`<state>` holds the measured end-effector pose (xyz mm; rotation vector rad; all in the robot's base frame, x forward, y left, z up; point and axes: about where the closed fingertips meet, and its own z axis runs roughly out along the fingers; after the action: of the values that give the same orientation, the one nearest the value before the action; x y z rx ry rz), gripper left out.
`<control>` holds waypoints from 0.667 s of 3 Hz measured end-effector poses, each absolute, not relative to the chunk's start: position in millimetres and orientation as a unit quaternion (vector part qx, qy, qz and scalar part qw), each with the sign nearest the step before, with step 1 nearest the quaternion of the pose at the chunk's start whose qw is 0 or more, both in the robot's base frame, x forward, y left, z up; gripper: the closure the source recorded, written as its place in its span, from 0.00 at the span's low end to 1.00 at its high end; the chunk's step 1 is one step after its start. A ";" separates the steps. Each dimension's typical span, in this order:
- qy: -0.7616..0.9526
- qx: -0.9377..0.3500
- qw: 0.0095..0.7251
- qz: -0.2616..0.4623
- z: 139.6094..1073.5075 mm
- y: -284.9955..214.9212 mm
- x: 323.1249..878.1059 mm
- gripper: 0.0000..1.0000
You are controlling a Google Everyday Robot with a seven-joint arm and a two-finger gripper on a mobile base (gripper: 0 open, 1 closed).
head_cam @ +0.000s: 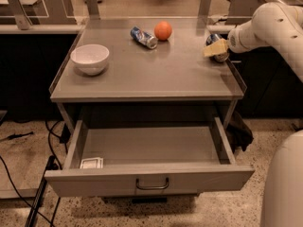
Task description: Place pepsi can into top drawer
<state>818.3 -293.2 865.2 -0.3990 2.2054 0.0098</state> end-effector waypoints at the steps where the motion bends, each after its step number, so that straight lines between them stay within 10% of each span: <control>1: 0.884 -0.158 0.438 0.024 859.7 -283.7 829.7 0.00; 2: 0.882 -0.163 0.441 0.040 858.8 -272.4 837.4 0.04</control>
Offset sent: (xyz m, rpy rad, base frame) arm 0.0291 0.0287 0.0006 0.0909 -0.0145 0.0637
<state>837.4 -272.4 858.8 -0.4054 2.1884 0.0984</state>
